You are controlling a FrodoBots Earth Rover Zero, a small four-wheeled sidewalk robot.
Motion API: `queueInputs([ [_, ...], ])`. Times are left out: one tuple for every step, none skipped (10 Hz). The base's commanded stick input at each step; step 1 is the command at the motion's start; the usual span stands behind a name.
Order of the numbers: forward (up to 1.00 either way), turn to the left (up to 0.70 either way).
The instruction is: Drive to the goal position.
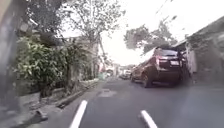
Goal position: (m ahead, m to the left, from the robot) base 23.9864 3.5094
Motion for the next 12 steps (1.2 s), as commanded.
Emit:
queueInputs([
  [0.85, 0.00],
  [0.85, 0.00],
  [0.85, -0.29],
  [0.85, -0.34],
  [0.85, -0.34],
  [0.85, -0.15],
  [0.85, 0.00],
  [0.85, 0.00],
  [0.85, -0.12],
  [0.85, -0.34],
  [0.85, -0.34],
  [0.85, -0.34],
])
